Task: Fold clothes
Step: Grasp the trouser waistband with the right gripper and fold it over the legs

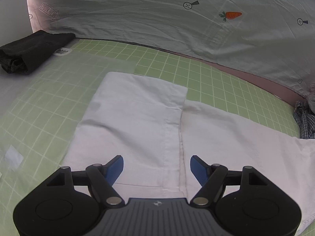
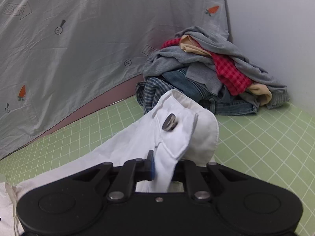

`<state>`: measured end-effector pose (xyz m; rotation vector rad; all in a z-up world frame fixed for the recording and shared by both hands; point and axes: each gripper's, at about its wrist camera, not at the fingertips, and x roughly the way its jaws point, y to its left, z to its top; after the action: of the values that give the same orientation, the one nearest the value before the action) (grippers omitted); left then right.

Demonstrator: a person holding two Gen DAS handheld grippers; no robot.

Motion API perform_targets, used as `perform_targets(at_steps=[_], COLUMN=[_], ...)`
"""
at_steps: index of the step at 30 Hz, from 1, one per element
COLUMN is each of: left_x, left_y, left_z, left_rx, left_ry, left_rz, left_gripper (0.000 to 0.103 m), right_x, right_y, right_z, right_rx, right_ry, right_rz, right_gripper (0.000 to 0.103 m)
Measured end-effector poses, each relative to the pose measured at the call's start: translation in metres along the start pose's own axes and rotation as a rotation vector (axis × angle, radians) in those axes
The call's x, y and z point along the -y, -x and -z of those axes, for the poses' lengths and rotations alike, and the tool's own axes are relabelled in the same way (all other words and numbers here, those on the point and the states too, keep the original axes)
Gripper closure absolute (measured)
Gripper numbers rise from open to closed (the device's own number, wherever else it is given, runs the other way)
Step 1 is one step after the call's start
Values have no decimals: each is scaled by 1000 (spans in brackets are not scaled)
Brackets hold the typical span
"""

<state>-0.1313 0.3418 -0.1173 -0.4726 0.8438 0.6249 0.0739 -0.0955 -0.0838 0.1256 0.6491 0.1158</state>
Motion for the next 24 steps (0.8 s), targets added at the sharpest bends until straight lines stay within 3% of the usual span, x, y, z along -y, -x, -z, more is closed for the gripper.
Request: perform_targets(at_steps=[8, 14, 20, 24], left_x=[-56, -86, -109, -115], left_y=[13, 21, 19, 12], left_z=[8, 12, 16, 15], left_rx=[-16, -11, -39, -60], left_ry=[1, -39, -74, -83], left_rz=[-29, -22, -15, -7], left_gripper=[28, 28, 27, 27], right_x=[-81, -158, -233, -265], right_y=[34, 43, 35, 0], right_z=[6, 33, 87, 139], right_rx=[67, 60, -28, -175], right_ry=[130, 219, 299, 394], right_rz=[-73, -132, -208, -165], right_gripper=[93, 93, 92, 90])
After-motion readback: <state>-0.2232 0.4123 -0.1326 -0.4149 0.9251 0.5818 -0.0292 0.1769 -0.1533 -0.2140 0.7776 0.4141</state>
